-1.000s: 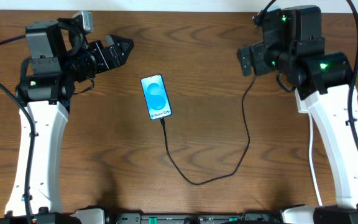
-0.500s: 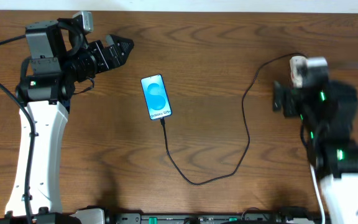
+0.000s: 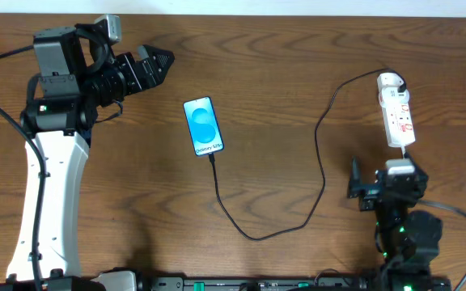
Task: Plug charger to phone and switch on socket
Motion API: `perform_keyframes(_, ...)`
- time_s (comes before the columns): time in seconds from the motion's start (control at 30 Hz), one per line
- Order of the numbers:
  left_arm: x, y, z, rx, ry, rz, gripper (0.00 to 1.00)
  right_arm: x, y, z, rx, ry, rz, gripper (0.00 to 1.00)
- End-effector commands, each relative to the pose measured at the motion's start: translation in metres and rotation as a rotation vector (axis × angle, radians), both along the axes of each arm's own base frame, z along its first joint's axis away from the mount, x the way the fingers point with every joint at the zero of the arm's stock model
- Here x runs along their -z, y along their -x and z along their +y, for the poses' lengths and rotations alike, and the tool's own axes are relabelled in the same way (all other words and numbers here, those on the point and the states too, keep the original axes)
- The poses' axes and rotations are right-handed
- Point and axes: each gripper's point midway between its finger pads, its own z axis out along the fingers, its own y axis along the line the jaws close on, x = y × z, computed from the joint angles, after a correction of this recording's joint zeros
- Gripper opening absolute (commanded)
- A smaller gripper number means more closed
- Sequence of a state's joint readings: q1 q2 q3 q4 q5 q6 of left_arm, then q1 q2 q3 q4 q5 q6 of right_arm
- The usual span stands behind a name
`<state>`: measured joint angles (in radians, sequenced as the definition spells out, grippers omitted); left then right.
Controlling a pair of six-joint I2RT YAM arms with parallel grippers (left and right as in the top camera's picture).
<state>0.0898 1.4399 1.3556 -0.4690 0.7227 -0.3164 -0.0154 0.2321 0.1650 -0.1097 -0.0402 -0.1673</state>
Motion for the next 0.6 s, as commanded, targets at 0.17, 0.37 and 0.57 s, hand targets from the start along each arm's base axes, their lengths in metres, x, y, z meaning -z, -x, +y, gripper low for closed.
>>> perform_keyframes(0.17,-0.003,0.0,0.0,0.002,-0.005,-0.011,0.93,0.03,0.007,0.016,-0.093,-0.002,-0.038,0.99)
perform_keyframes(0.37,-0.003,0.0,0.0,0.002,-0.005,-0.011,0.93,0.025,0.007,0.016,-0.095,0.0,-0.063,0.99)
perform_keyframes(0.57,-0.003,0.0,0.0,0.002,-0.005,-0.011,0.93,0.014,0.009,0.02,-0.115,-0.019,-0.115,0.99)
